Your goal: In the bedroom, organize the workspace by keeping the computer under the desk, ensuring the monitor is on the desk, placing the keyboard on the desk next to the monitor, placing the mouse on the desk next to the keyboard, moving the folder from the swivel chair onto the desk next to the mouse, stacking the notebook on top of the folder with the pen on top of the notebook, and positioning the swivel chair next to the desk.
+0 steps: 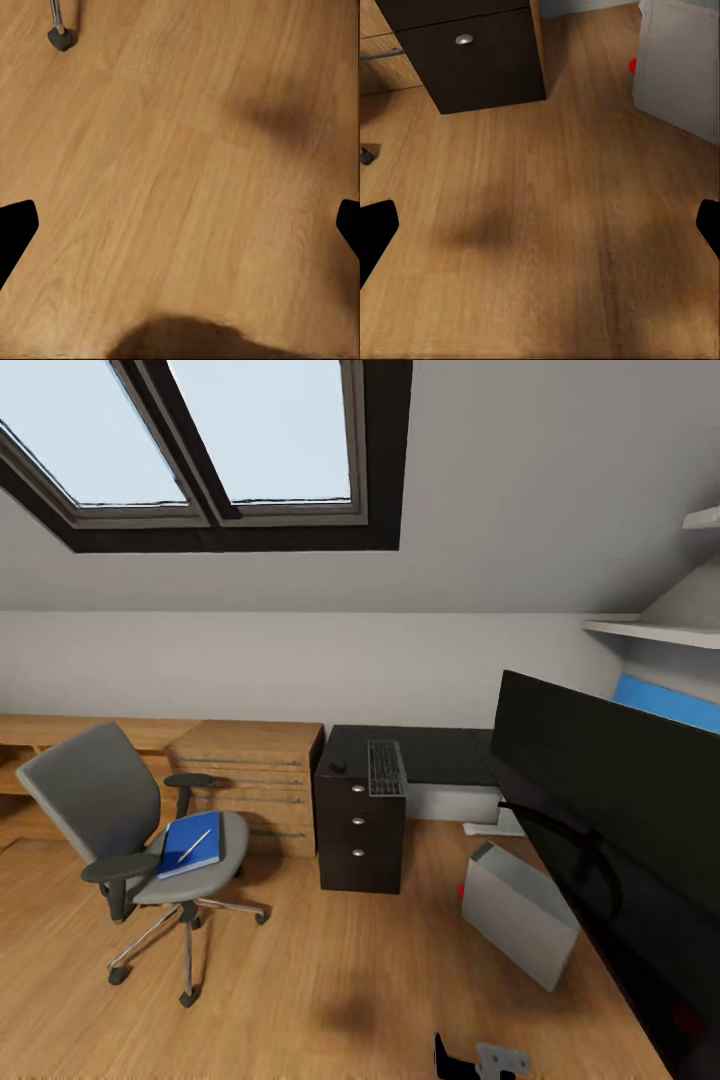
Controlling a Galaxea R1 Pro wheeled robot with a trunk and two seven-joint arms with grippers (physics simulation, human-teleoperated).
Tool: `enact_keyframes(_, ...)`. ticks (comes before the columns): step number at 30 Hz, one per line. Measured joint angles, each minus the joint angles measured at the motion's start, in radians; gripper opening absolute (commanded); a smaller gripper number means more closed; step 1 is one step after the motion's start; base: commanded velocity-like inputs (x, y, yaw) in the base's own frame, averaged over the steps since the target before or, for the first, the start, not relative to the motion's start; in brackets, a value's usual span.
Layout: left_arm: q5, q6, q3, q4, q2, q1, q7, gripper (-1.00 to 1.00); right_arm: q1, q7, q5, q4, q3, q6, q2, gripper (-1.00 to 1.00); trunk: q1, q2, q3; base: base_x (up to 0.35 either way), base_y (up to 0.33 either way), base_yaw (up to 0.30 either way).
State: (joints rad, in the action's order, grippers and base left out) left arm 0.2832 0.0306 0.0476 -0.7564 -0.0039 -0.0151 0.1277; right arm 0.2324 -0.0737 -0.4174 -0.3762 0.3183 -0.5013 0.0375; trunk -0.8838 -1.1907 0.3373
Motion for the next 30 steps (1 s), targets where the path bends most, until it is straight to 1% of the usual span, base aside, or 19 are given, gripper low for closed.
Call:
enact_keyframes(6, 0.001, 0.000, -0.001, 0.000, 0.001, 0.000, 0.000, 1.00, 0.000, 0.000, 0.000, 0.001, 0.000, 0.000, 0.000, 1.00, 0.023, 0.042, -0.019, -0.300, -0.143, 0.006)
enact_keyframes(14, 0.003, 0.000, -0.004, 0.000, 0.003, 0.000, 0.000, 1.00, 0.000, 0.000, 0.000, 0.004, 0.001, 0.001, 0.002, 1.00, 0.054, 0.098, -0.044, -0.332, 0.007, 0.001)
enact_keyframes(17, 0.005, 0.000, -0.016, 0.000, 0.007, 0.000, 0.001, 1.00, 0.000, 0.000, 0.000, 0.004, 0.001, 0.000, 0.004, 1.00, 0.065, 0.119, -0.053, -0.337, 0.079, 0.000)
enact_keyframes(18, 0.005, 0.000, -0.027, 0.000, 0.009, 0.000, 0.003, 1.00, 0.000, 0.000, 0.000, 0.004, 0.002, 0.000, 0.004, 1.00, 0.069, 0.126, -0.056, -0.319, 0.026, 0.000)
enact_keyframes(19, 0.003, -0.001, -0.050, 0.000, 0.012, 0.000, 0.002, 1.00, 0.000, 0.002, 0.002, 0.003, 0.006, 0.000, 0.004, 1.00, 0.073, 0.133, -0.060, -0.134, 0.009, 0.000)
enact_keyframes(20, 0.004, -0.004, -0.060, 0.002, 0.012, 0.000, 0.002, 1.00, 0.000, 0.004, 0.008, -0.010, 0.017, -0.001, 0.005, 1.00, 0.077, 0.140, -0.063, -0.086, 0.005, 0.000)
enact_keyframes(21, 0.004, -0.004, -0.061, 0.008, 0.012, 0.000, 0.002, 1.00, 0.000, 0.004, 0.010, -0.028, 0.020, -0.001, 0.006, 1.00, 0.081, 0.147, -0.066, -0.069, 0.004, 0.000)
enact_keyframes(24, 0.004, -0.005, -0.061, 0.023, 0.013, 0.000, 0.002, 1.00, 0.000, 0.002, 0.012, -0.070, 0.023, 0.000, 0.006, 1.00, 0.092, 0.168, -0.075, -0.039, 0.002, 0.000)
enact_keyframes(25, 0.004, -0.005, -0.061, 0.033, 0.013, 0.000, 0.001, 1.00, 0.000, 0.000, 0.013, -0.106, 0.025, 0.002, 0.006, 1.00, 0.096, 0.175, -0.078, -0.023, 0.001, 0.000)
enact_keyframes(30, 0.004, -0.005, -0.061, 0.045, 0.013, 0.000, 0.001, 1.00, 0.000, -0.005, 0.011, -0.212, 0.025, 0.011, 0.006, 1.00, 0.116, 0.210, -0.094, -0.012, 0.001, 0.000)
